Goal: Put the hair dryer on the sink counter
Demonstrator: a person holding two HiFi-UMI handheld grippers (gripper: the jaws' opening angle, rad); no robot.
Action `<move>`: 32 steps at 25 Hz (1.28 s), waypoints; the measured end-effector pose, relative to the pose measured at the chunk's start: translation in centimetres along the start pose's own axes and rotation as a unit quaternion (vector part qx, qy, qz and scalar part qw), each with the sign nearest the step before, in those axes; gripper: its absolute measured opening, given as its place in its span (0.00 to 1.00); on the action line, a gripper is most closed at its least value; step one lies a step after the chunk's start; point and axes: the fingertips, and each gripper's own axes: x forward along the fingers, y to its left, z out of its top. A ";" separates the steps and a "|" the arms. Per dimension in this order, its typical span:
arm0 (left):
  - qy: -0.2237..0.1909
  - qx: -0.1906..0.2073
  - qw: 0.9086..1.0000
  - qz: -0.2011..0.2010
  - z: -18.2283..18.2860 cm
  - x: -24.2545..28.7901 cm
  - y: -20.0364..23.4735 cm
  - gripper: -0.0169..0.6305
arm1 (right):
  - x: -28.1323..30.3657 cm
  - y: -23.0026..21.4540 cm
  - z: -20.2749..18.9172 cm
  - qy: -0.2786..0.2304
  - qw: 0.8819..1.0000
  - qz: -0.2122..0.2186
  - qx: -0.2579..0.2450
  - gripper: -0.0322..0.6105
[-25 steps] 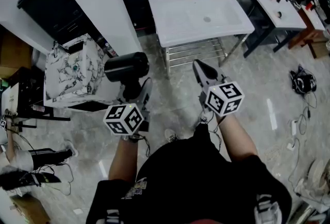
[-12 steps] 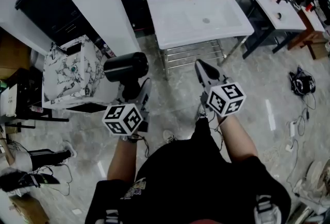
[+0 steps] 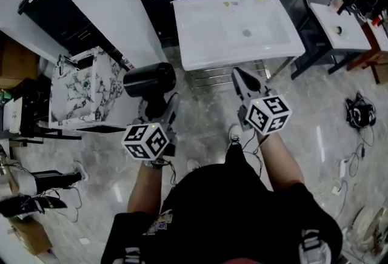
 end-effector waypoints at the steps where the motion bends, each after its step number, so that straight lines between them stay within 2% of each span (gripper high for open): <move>1: -0.001 -0.003 1.000 0.004 0.3 1.2 -0.3 0.36 | 0.6 -1.1 0.4 0.002 1.000 0.005 0.001 0.05; 10: -0.011 -0.008 0.999 0.044 1.8 11.3 -2.9 0.36 | 5.8 -10.9 3.1 0.012 0.998 0.052 0.017 0.05; 18: -0.018 -0.013 0.997 0.068 2.6 17.9 -6.1 0.36 | 7.9 -16.8 5.3 0.023 0.995 0.093 0.015 0.05; 27: -0.013 -0.006 0.997 0.075 3.5 22.5 -9.3 0.36 | 8.0 -20.8 7.3 0.021 0.994 0.104 0.030 0.05; 32: -0.009 -0.005 0.998 0.069 3.5 24.8 -9.5 0.36 | 8.2 -22.1 7.4 0.022 0.995 0.098 0.026 0.05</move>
